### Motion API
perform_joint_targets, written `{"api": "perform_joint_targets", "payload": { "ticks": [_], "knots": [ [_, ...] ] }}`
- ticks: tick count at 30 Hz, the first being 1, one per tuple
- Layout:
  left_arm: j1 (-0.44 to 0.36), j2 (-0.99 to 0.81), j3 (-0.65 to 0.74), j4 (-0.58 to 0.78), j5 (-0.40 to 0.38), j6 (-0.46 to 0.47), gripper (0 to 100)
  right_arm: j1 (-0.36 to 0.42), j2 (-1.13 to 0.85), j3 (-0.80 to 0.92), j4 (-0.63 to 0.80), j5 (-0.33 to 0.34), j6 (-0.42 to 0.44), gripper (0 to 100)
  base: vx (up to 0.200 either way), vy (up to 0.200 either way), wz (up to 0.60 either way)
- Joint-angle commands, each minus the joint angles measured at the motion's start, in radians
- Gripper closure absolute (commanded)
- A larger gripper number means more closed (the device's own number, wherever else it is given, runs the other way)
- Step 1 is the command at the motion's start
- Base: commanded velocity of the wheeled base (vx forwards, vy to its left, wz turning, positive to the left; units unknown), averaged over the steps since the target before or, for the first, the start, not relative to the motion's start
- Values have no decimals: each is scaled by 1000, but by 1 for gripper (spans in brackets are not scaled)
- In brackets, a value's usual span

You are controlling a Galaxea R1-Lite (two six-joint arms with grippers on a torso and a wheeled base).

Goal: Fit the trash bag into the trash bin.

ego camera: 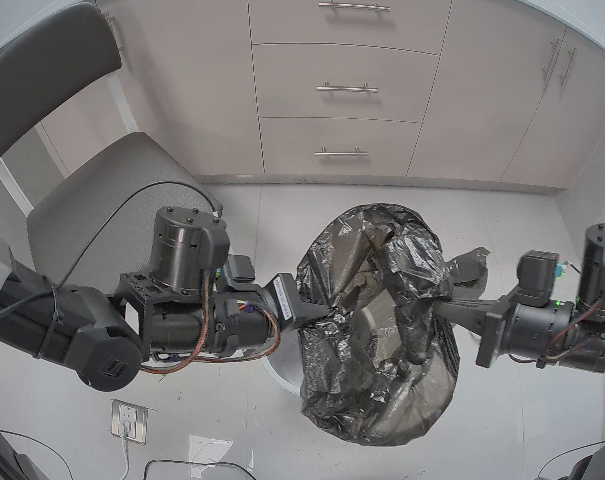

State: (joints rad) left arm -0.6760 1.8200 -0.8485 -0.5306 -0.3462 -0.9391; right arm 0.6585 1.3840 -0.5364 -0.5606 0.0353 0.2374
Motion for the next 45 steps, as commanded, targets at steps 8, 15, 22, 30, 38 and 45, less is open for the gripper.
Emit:
{"api": "perform_joint_targets", "payload": {
  "ticks": [8,15,22,30,38,45],
  "knots": [
    [187,36,74,-111,-59,2,100,32,406,-112,-237,-8,-84,100,0,0,0],
    [243,91,88,-203,-109,0,100,41,490,-198,-277,-12,-92,100,0,0,0],
    [292,94,106,-223,-112,0,100,84,515,-218,-278,-14,-90,100,0,0,0],
    [369,93,92,-223,-155,2,100,95,587,-287,-280,-25,-90,100,0,0,0],
    [389,119,86,-223,-155,6,100,121,650,-300,-280,-31,-90,100,0,0,0],
    [392,167,95,-223,-155,8,100,136,665,-209,-318,-48,-89,100,0,0,0]
  ]
}}
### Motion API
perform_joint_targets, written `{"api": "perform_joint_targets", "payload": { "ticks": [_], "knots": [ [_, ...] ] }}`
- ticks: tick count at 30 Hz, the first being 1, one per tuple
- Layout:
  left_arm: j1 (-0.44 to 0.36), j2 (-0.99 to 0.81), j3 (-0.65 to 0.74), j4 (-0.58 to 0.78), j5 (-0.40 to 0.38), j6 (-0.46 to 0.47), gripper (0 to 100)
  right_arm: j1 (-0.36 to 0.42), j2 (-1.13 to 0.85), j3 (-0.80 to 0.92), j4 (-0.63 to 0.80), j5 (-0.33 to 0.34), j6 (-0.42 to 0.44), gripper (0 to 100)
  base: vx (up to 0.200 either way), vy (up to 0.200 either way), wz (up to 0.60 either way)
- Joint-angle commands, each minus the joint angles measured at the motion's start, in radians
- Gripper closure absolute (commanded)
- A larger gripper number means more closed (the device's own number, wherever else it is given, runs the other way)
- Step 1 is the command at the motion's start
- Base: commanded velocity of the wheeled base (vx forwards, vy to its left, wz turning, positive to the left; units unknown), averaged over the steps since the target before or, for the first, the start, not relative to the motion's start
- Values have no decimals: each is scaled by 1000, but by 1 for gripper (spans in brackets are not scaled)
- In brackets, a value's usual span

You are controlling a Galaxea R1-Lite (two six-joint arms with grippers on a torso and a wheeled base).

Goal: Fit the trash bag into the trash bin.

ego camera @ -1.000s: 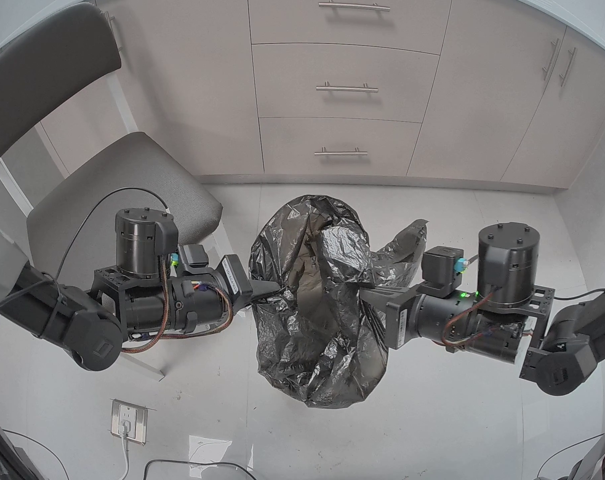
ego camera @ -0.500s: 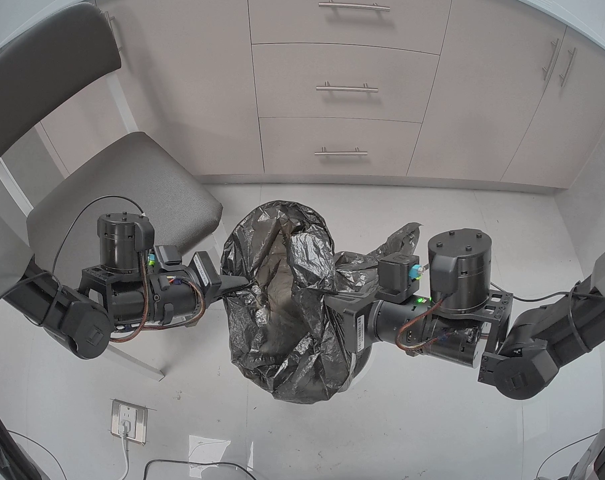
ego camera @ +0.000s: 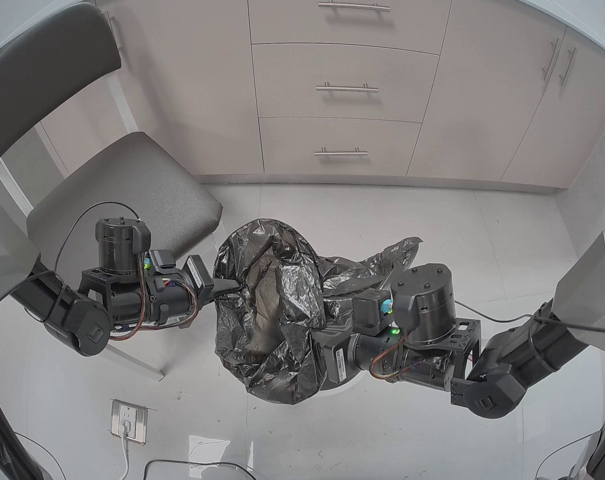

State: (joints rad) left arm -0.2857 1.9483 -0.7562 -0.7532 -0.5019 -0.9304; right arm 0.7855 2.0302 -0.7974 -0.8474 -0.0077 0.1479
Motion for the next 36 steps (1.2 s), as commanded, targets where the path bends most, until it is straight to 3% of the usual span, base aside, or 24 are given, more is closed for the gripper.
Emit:
{"api": "perform_joint_targets", "payload": {
  "ticks": [1,7,16,22,36],
  "knots": [
    [2,40,3,0,0,-1,100,8,24,61,-42,-5,1,100,0,0,0],
    [-4,55,5,3,0,-5,100,11,79,219,-255,-5,6,100,0,0,0],
    [-6,70,47,11,6,-5,100,43,150,411,-446,-8,12,100,0,0,0],
    [-6,61,64,12,2,-5,100,66,166,475,-559,-60,19,100,0,0,0],
    [-6,20,64,15,-3,-10,100,86,136,483,-556,-52,104,100,0,0,0]
  ]
}}
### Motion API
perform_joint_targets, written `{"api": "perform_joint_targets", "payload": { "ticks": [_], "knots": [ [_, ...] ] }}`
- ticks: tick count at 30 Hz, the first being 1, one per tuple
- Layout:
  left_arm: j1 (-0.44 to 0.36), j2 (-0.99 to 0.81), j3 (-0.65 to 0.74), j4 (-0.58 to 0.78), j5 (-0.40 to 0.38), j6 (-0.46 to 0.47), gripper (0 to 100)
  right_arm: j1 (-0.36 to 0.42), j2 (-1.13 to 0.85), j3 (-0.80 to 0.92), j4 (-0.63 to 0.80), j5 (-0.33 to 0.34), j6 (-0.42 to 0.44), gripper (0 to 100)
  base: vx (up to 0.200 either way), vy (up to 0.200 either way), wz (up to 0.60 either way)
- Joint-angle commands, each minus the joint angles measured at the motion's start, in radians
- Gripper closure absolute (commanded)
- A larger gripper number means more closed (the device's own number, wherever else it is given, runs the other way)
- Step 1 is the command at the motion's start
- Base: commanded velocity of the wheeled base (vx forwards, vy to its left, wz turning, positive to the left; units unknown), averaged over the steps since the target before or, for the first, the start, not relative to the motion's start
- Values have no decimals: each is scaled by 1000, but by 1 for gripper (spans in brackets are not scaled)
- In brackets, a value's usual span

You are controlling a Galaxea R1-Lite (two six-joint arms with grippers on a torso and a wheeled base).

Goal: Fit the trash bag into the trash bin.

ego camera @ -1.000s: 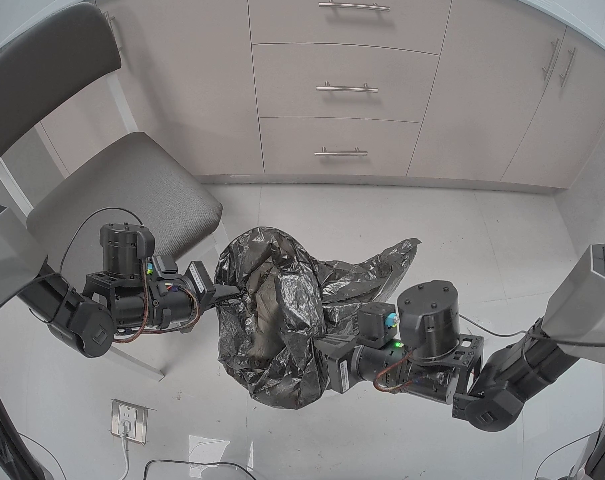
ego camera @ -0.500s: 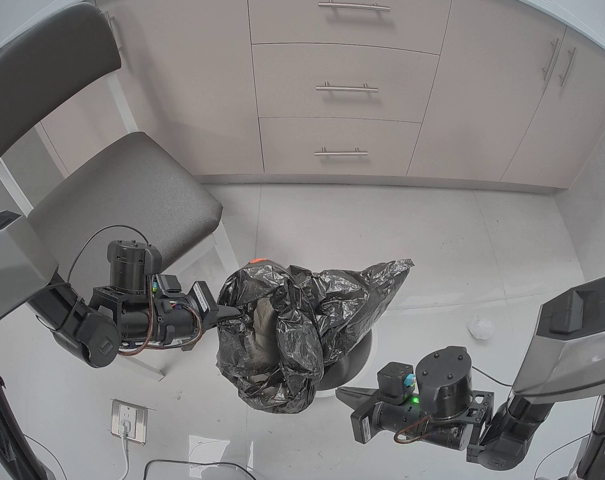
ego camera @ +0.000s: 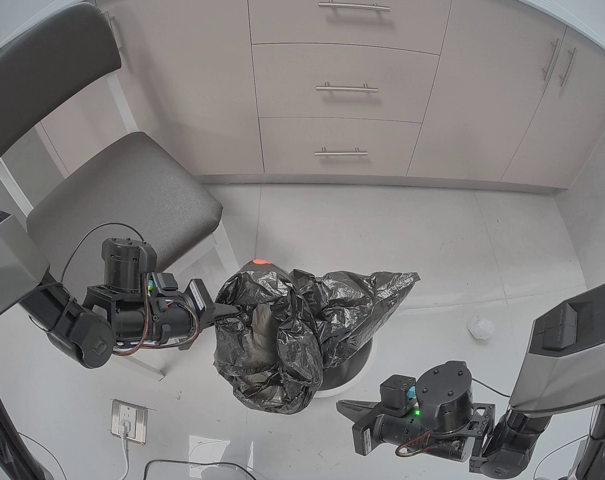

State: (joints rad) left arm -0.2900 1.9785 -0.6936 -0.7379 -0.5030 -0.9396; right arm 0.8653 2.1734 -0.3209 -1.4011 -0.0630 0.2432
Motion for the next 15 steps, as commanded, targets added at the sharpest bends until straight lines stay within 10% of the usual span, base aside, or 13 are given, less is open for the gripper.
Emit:
{"api": "perform_joint_targets", "payload": {
  "ticks": [1,11,12,15],
  "knots": [
    [-1,-7,2,0,-2,-1,100,0,0,-4,-6,2,10,100,0,0,0],
    [-1,-7,2,-2,-2,-1,100,-8,6,-95,25,-23,-13,100,0,0,0],
    [-1,-7,2,-2,-2,-2,100,-8,8,-119,65,-24,-16,0,0,0,0],
    [-1,-7,2,-2,-2,-2,100,-9,8,-158,102,-24,-15,0,0,0,0]
  ]
}}
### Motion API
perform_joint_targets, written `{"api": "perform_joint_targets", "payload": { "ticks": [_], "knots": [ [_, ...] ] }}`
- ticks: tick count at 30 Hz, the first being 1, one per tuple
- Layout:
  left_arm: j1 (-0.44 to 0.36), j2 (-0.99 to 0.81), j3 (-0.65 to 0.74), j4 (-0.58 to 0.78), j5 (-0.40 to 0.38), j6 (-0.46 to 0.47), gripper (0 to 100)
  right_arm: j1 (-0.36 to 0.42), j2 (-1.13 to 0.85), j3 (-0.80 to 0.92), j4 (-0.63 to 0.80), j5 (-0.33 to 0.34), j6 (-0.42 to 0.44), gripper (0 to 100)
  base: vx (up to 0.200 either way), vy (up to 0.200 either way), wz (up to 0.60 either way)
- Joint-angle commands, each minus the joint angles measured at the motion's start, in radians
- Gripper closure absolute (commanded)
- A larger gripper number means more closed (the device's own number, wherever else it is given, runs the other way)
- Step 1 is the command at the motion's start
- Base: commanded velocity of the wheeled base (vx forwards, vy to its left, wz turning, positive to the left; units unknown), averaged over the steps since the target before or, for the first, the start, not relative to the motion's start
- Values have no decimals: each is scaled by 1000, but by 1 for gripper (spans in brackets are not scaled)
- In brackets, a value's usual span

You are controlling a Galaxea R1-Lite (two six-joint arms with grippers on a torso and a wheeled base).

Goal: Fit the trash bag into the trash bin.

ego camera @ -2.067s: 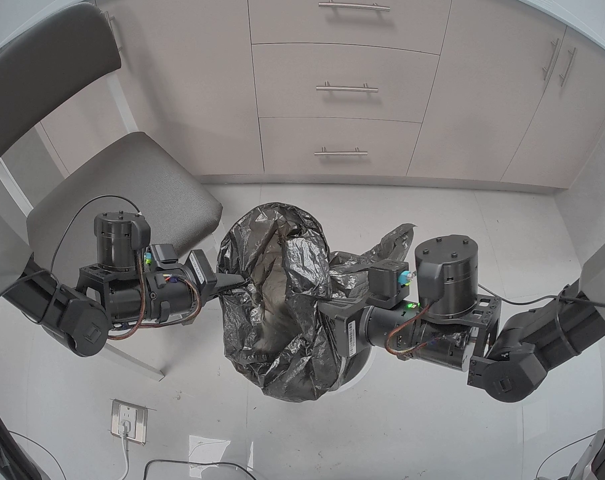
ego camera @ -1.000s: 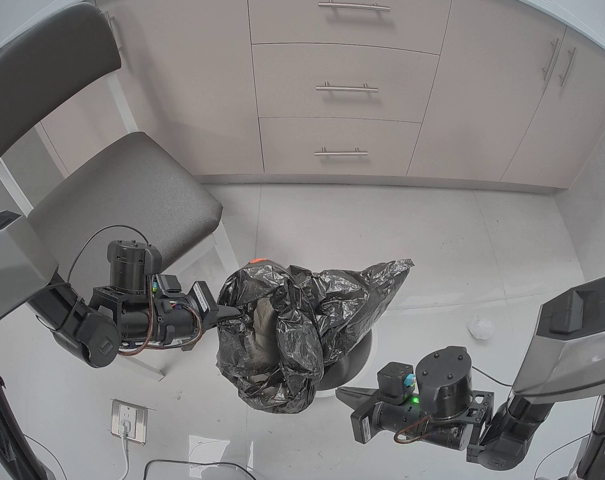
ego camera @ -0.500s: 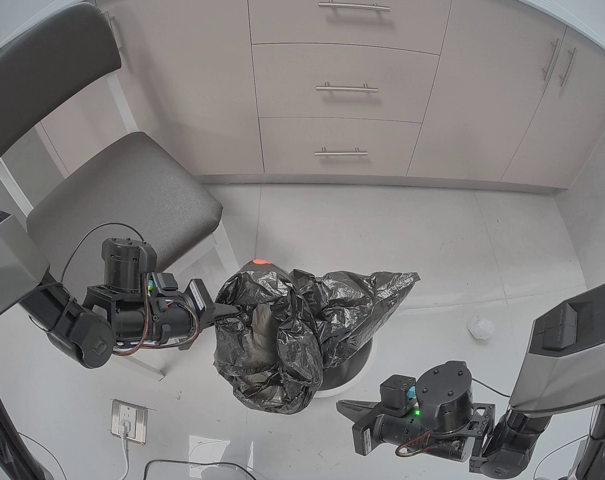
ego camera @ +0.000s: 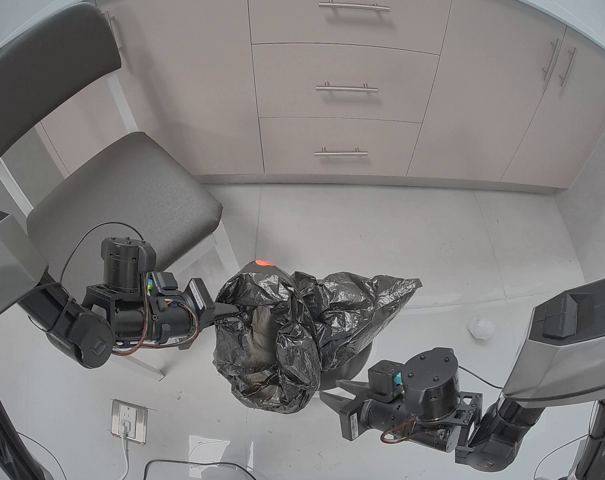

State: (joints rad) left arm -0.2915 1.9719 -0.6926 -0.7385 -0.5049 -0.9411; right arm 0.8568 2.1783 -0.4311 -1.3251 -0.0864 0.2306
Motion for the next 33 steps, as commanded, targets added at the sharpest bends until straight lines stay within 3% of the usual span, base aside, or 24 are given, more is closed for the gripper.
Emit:
{"api": "perform_joint_targets", "payload": {
  "ticks": [1,10,33],
  "knots": [
    [0,-1,1,-1,0,1,100,-1,6,-78,47,-1,-2,0,0,0,0],
    [0,2,1,-2,0,1,100,-1,57,-248,187,-3,3,0,0,0,0],
    [0,2,2,-4,2,1,100,-9,153,-390,241,-4,1,0,0,0,0]
  ]
}}
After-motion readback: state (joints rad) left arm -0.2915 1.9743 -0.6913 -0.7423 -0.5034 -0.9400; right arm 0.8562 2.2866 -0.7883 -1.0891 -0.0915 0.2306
